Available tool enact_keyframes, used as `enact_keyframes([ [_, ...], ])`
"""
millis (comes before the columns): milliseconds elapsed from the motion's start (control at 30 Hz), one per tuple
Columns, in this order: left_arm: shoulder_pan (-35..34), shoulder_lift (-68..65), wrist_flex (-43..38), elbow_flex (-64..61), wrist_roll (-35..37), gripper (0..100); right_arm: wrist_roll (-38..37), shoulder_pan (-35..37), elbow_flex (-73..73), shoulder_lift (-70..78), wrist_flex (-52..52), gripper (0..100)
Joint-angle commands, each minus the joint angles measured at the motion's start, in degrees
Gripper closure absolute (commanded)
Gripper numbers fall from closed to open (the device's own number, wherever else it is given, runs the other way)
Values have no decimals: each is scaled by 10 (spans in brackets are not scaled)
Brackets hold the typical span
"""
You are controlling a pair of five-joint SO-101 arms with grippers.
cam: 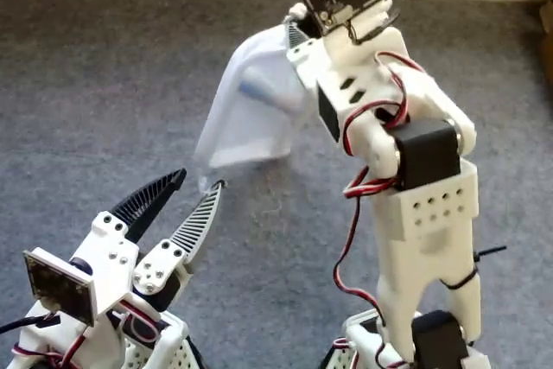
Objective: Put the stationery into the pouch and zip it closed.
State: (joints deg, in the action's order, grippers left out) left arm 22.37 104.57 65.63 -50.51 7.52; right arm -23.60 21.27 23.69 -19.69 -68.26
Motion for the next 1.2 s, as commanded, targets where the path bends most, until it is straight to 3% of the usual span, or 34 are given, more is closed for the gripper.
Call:
enact_keyframes([
  [0,-6,-2,3,19,-5,839,-6,37,94,8,-39,992],
  [300,-71,-2,2,19,-3,839,-6,125,116,11,-175,992],
  [600,-74,-3,7,43,-5,835,-1,200,119,11,-289,992],
  [1167,-74,-46,128,137,-103,768,39,216,94,-37,-315,992],
])
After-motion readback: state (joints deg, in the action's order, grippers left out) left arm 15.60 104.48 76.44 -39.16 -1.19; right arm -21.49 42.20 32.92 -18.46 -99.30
